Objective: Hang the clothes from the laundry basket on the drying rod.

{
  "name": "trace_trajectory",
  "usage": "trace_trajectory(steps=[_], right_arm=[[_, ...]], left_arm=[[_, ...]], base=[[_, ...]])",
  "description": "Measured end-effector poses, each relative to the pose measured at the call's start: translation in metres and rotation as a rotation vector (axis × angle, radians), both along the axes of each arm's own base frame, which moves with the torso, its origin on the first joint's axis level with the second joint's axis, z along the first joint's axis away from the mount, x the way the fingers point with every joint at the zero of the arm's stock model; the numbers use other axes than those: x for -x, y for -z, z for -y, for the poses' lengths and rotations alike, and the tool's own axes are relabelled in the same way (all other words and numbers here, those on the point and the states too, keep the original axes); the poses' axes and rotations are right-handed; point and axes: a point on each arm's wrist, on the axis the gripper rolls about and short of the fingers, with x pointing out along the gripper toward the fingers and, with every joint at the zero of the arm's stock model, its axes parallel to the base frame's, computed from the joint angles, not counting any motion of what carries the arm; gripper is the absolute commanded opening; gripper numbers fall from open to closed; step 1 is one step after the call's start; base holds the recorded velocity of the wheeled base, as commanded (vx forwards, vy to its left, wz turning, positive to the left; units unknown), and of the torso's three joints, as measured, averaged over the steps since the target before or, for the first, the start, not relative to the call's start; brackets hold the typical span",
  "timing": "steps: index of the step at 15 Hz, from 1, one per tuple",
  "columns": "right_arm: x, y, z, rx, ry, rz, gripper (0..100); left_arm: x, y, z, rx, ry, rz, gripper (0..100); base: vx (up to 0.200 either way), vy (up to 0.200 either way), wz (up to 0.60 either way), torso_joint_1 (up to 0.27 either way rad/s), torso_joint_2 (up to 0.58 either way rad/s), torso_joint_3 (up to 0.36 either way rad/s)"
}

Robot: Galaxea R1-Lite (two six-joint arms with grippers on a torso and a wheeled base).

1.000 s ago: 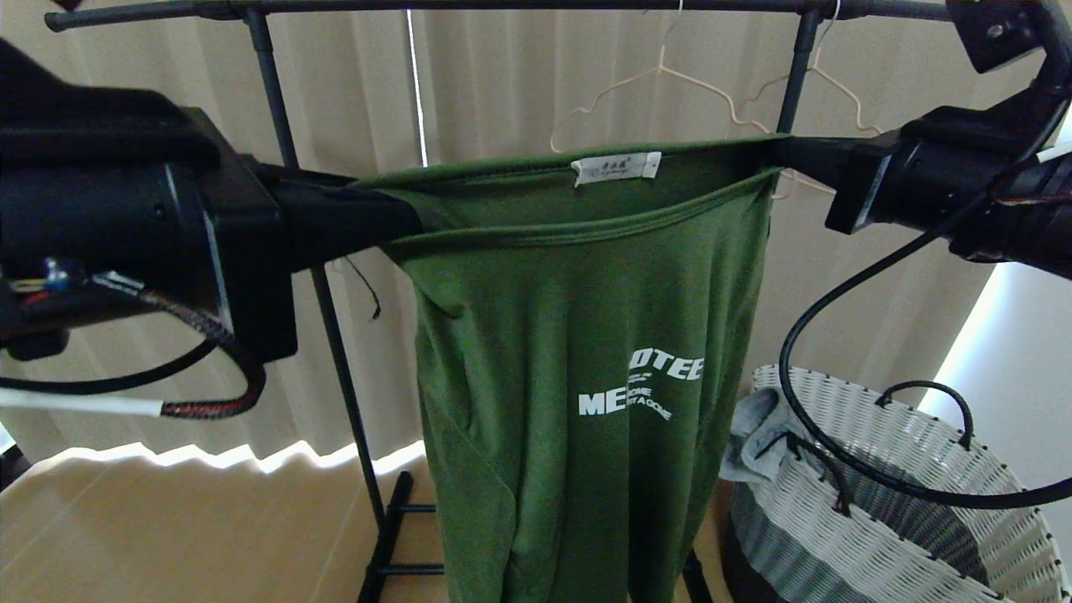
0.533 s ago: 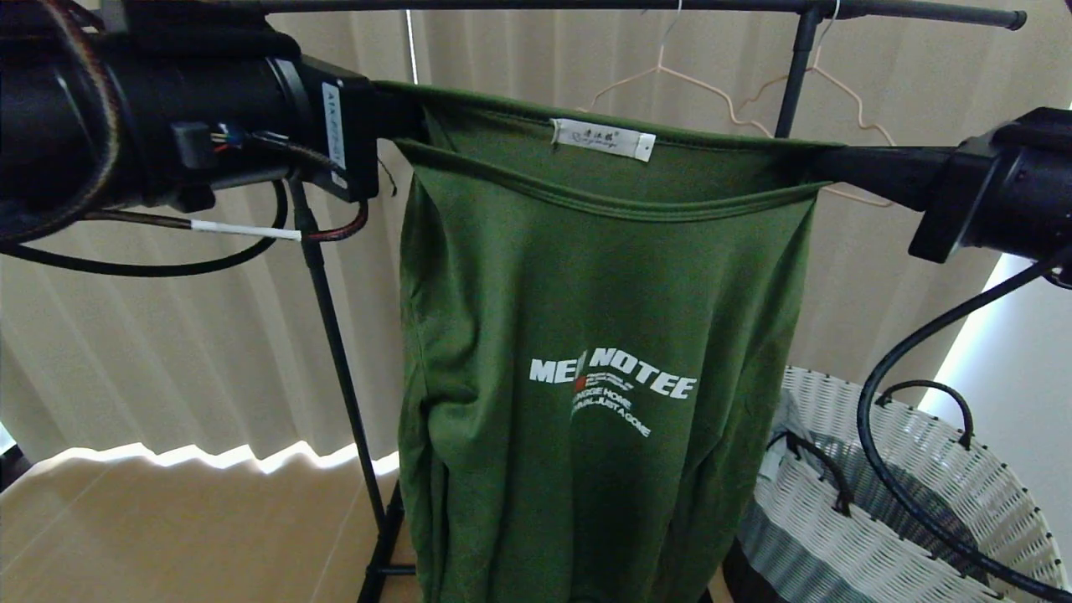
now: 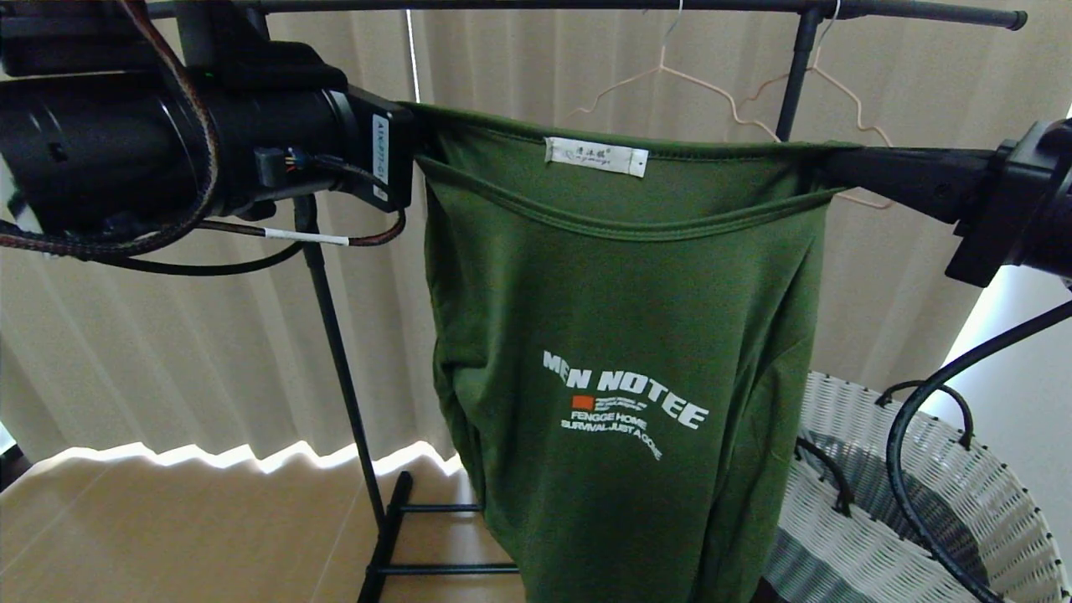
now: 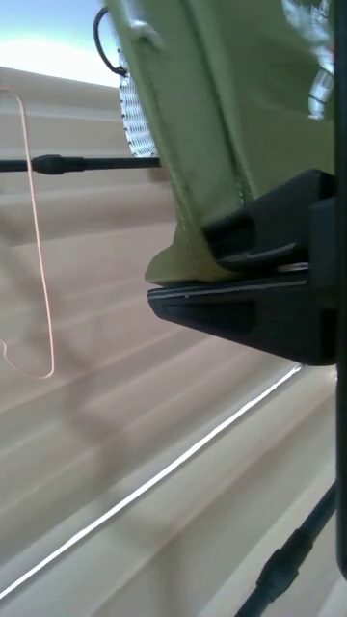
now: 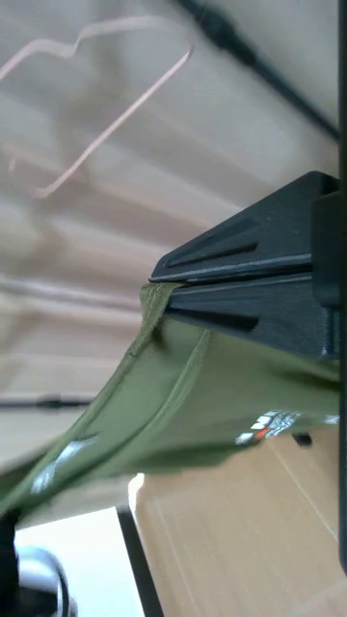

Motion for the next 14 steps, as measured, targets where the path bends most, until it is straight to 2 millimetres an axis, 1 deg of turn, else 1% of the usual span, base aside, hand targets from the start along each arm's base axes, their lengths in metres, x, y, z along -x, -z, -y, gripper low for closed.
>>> trace_trajectory(steps=[3, 5, 8, 12, 14], right_arm=[[-0.004, -0.001, 0.007, -0.002, 0.093, 0.008, 0], [-0.004, 0.002, 0.008, 0.003, 0.108, -0.003, 0], [-0.005, 0.006, 0.008, 0.013, 0.132, -0.012, 0], [-0.005, 0.001, 0.008, -0.003, 0.136, 0.016, 0], [-0.005, 0.0, 0.008, -0.006, 0.136, 0.023, 0]], left_arm=[[0.0, 0.006, 0.0, -0.012, 0.002, -0.017, 0], [0.002, 0.008, -0.001, -0.021, 0.003, -0.016, 0], [0.005, 0.006, -0.003, -0.023, 0.004, -0.008, 0], [0.011, -0.002, -0.007, -0.03, 0.004, 0.032, 0], [0.013, -0.003, -0.008, -0.041, 0.007, 0.043, 0]], base=[[0.0, 0.0, 0.0, 0.0, 0.0, 0.0], [0.0, 0.0, 0.0, 0.0, 0.0, 0.0], [0.0, 0.0, 0.0, 0.0, 0.0, 0.0], [0.0, 0.0, 0.0, 0.0, 0.0, 0.0], [0.0, 0.0, 0.0, 0.0, 0.0, 0.0]])
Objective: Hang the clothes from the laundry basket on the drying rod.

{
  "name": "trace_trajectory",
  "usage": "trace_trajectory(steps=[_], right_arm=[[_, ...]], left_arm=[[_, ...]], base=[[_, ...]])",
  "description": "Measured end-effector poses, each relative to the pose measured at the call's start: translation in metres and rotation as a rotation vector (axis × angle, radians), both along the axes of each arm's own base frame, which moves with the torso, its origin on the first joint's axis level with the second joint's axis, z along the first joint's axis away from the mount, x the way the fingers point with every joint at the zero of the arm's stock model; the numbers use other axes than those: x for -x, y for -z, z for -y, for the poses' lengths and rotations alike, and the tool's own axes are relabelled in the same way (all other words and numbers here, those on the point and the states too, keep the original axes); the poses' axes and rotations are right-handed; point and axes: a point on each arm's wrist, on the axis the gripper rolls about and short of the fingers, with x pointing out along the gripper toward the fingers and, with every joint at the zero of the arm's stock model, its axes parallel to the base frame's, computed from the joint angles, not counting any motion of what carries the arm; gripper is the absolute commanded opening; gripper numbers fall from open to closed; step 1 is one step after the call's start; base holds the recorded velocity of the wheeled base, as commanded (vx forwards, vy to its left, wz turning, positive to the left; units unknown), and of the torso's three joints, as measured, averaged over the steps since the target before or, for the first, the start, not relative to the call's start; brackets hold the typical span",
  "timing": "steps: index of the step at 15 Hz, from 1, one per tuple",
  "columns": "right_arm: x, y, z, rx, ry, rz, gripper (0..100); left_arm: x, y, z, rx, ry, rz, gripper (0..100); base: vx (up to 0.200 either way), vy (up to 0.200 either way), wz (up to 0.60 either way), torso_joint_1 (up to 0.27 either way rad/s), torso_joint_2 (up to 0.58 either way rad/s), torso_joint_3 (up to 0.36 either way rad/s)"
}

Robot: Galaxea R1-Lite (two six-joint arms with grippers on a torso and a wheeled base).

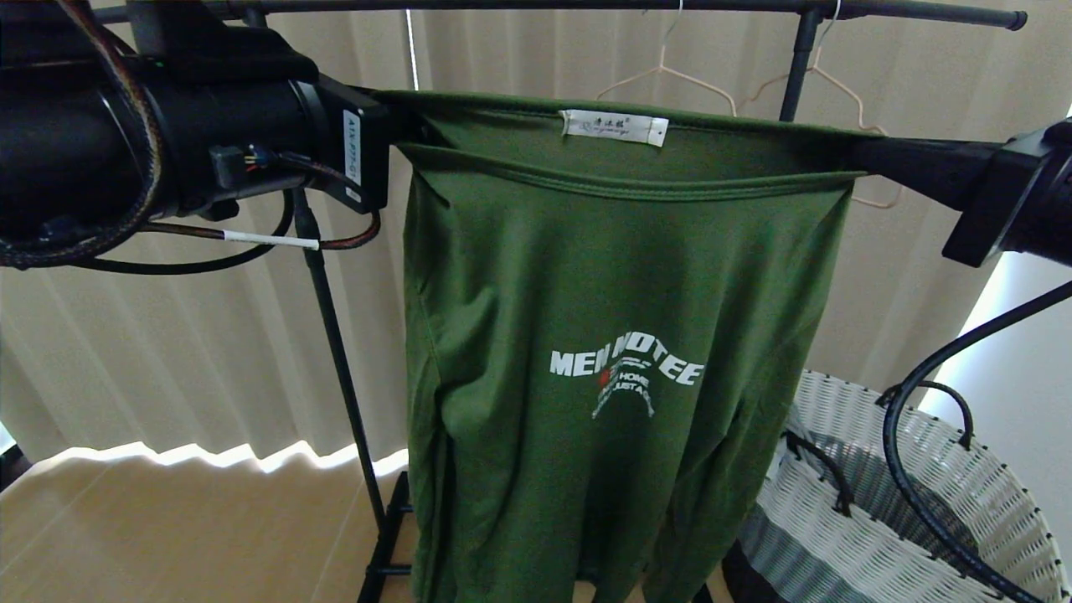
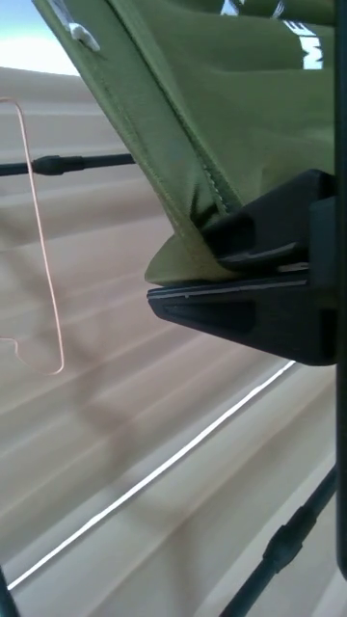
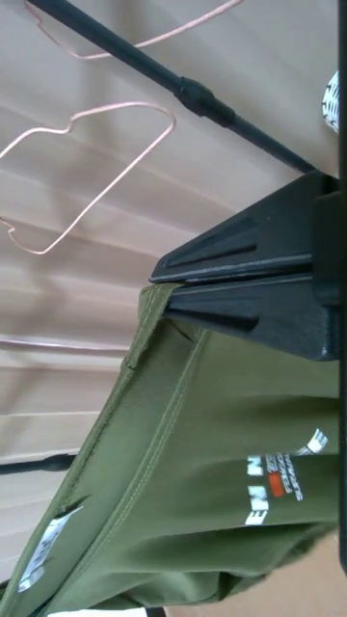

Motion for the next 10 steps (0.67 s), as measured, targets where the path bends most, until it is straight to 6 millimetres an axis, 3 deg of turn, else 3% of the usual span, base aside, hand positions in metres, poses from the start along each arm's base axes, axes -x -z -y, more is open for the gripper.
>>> trace_trajectory(steps=[9, 10], right_arm=[[0.0033, 0.0088, 0.0021, 0.035, 0.016, -0.019, 0], [0.0039, 0.0096, 0.0024, 0.037, 0.016, -0.02, 100]], left_arm=[[0.0017, 0.0043, -0.0003, -0.013, 0.003, -0.009, 0], [0.002, 0.0059, -0.0006, -0.015, 0.003, -0.014, 0]], base=[[0.0, 0.0, 0.0, 0.0, 0.0, 0.0], [0.0, 0.0, 0.0, 0.0, 0.0, 0.0]])
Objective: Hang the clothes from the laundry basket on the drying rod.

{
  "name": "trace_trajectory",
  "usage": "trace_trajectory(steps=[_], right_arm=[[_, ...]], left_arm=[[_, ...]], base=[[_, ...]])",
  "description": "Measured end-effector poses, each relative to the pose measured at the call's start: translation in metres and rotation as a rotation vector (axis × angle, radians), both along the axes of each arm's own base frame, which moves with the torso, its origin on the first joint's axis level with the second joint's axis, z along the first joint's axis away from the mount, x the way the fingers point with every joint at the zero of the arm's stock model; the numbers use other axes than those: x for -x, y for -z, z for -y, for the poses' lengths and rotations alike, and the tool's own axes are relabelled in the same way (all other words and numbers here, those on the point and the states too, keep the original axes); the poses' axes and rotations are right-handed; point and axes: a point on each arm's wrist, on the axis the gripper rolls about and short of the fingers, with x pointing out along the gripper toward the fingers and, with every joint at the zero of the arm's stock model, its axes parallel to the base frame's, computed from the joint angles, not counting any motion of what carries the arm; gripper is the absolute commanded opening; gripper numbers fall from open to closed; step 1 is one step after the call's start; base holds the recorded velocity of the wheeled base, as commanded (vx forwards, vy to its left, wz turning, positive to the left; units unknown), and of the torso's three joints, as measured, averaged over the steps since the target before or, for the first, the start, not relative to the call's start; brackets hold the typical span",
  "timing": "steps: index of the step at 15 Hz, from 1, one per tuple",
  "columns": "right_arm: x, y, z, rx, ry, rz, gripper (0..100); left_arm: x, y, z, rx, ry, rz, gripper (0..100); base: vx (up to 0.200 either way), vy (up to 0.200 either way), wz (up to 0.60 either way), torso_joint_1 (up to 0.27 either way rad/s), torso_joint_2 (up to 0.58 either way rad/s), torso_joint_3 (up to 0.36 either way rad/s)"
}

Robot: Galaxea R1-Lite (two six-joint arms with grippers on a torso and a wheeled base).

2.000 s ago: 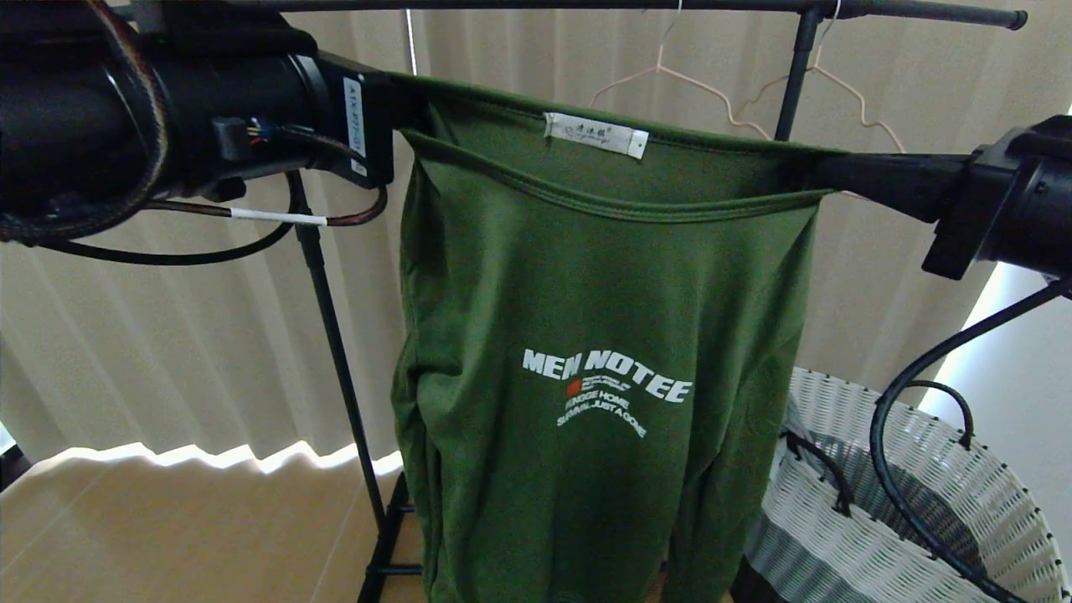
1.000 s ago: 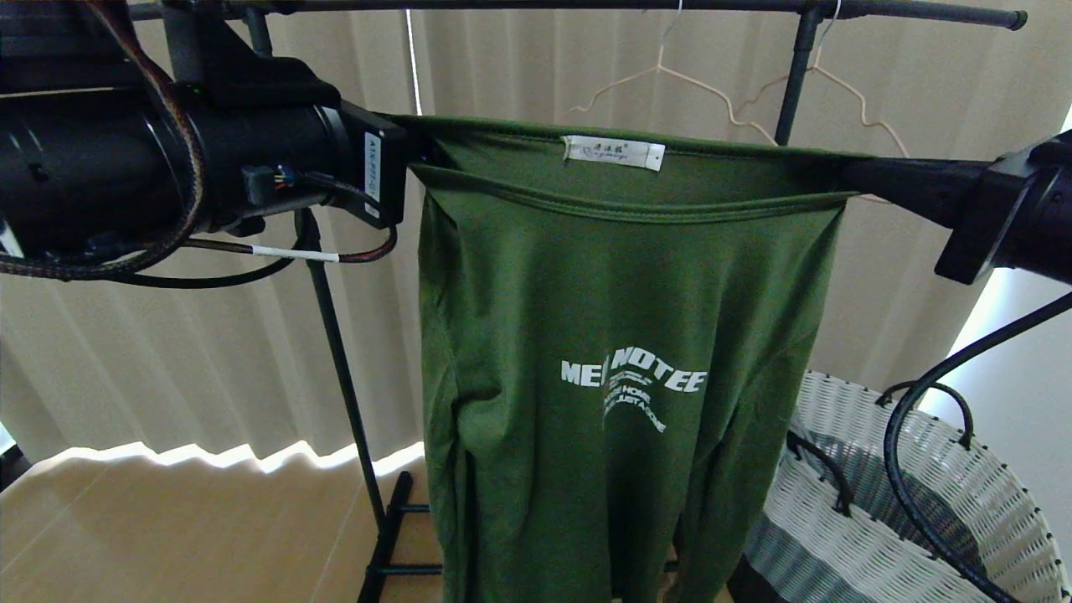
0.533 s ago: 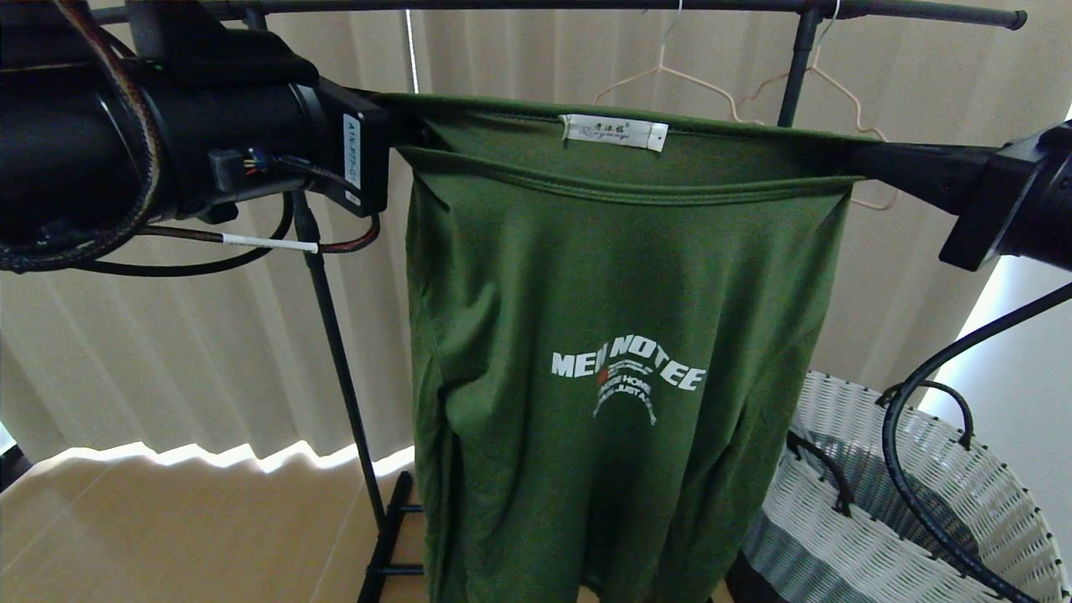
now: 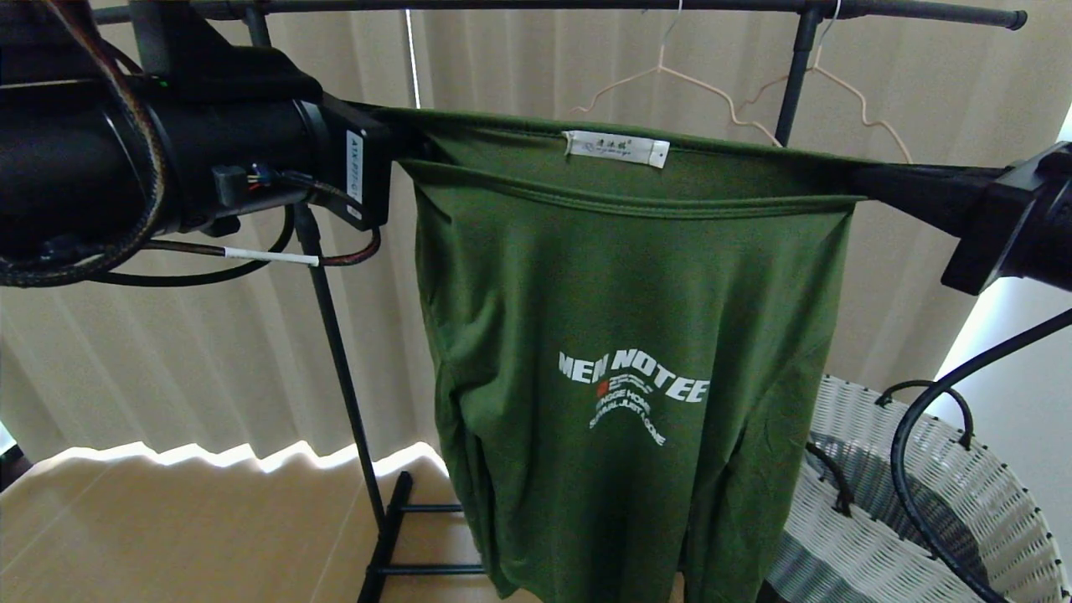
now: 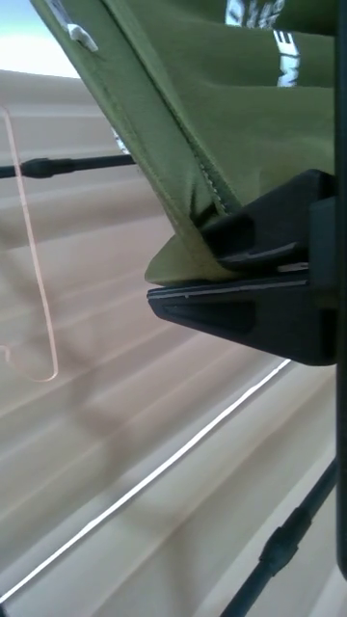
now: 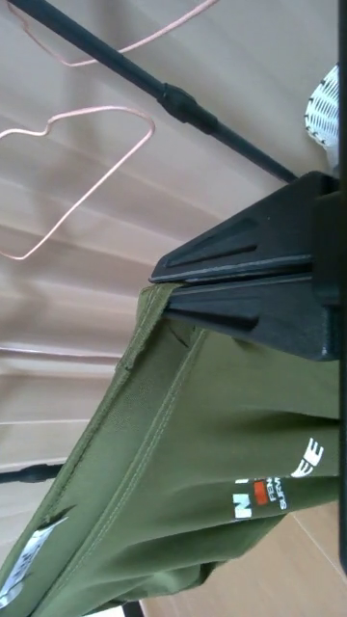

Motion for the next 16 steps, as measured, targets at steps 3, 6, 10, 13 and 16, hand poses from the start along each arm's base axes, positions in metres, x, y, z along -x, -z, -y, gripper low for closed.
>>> trace_trajectory(steps=[3, 6, 10, 13, 16], right_arm=[[0.002, 0.002, 0.0, 0.01, -0.001, 0.001, 100], [0.006, 0.004, 0.002, 0.013, -0.011, 0.006, 100], [0.024, 0.009, 0.002, 0.01, -0.058, 0.009, 100], [0.032, 0.006, 0.005, -0.003, -0.073, 0.031, 100], [0.042, 0.005, 0.008, -0.012, -0.173, 0.043, 100]], left_arm=[[0.001, 0.002, -0.001, -0.004, -0.002, -0.006, 0], [0.001, 0.004, -0.002, -0.007, -0.004, -0.011, 0], [0.002, 0.011, -0.003, -0.02, -0.007, -0.033, 0], [0.002, 0.015, -0.003, -0.025, -0.008, -0.043, 0], [0.001, 0.019, -0.002, -0.032, -0.006, -0.055, 0]], base=[[0.0, 0.0, 0.0, 0.0, 0.0, 0.0], [0.0, 0.0, 0.0, 0.0, 0.0, 0.0], [0.0, 0.0, 0.0, 0.0, 0.0, 0.0], [0.0, 0.0, 0.0, 0.0, 0.0, 0.0], [0.0, 0.0, 0.0, 0.0, 0.0, 0.0]])
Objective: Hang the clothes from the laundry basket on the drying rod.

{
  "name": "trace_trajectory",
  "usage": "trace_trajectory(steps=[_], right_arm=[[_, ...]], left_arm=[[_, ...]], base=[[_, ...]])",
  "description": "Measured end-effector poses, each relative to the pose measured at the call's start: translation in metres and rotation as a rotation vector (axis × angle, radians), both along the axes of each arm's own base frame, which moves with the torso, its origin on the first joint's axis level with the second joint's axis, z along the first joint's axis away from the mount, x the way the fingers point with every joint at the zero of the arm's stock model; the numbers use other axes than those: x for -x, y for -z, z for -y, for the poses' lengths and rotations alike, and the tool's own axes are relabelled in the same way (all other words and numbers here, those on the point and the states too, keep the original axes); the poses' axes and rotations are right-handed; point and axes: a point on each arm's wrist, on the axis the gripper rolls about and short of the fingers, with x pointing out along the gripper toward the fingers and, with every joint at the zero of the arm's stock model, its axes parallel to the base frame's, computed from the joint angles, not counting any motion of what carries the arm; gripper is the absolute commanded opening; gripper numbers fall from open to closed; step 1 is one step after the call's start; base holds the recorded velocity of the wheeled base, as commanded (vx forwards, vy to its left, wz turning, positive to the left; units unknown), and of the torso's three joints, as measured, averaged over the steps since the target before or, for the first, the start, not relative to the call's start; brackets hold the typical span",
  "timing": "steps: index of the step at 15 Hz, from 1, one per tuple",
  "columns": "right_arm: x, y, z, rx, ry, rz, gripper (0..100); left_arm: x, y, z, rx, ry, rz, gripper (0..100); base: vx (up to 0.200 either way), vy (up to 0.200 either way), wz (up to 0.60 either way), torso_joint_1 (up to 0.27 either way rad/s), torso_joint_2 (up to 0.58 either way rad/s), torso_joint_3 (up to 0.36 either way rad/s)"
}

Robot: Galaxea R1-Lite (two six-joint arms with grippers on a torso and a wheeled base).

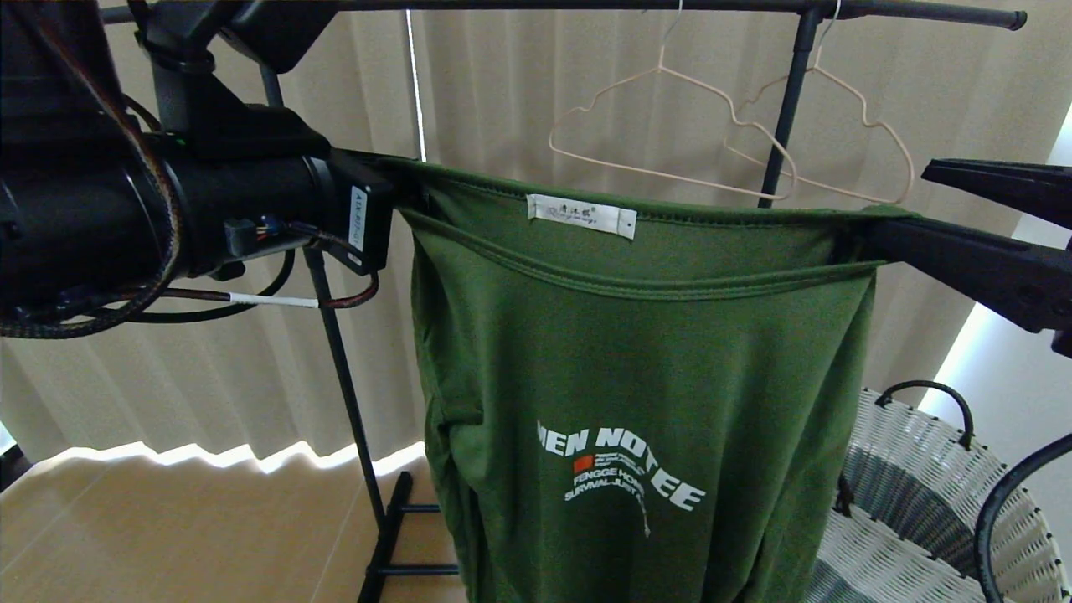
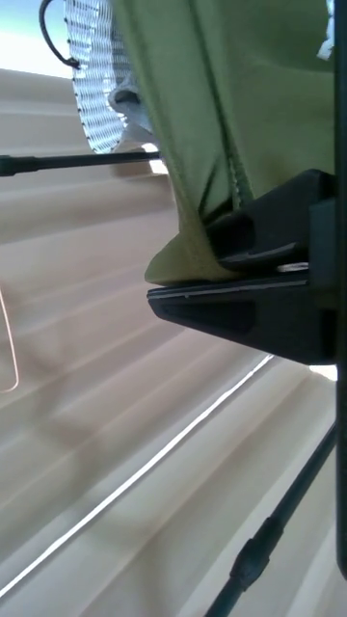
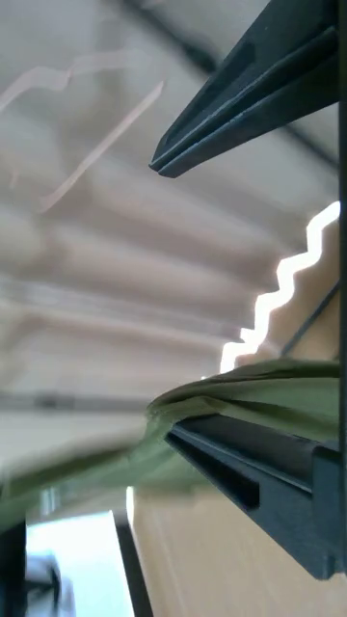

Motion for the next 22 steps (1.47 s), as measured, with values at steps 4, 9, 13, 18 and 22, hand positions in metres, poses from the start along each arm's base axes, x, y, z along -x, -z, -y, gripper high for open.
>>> trace_trajectory(steps=[4, 9, 13, 18, 22], right_arm=[[0.015, 0.003, 0.005, -0.004, -0.139, 0.016, 100], [0.021, 0.001, 0.009, -0.013, -0.136, 0.036, 100], [0.014, 0.001, 0.02, 0.023, -0.025, 0.051, 100], [-0.003, 0.021, 0.056, 0.174, 0.356, -0.012, 100], [-0.002, 0.03, 0.064, 0.254, 0.544, -0.026, 100]], left_arm=[[-0.005, -0.002, 0.002, 0.006, -0.006, 0.009, 0], [-0.013, 0.003, -0.004, -0.007, -0.044, -0.012, 0], [-0.01, 0.008, -0.007, -0.018, -0.049, -0.028, 0], [0.004, 0.02, -0.038, -0.049, -0.124, -0.043, 0], [0.021, 0.023, -0.056, -0.042, -0.161, -0.037, 0]], base=[[0.0, 0.0, 0.0, 0.0, 0.0, 0.0], [0.0, 0.0, 0.0, 0.0, 0.0, 0.0], [0.0, 0.0, 0.0, 0.0, 0.0, 0.0], [0.0, 0.0, 0.0, 0.0, 0.0, 0.0], [0.0, 0.0, 0.0, 0.0, 0.0, 0.0]])
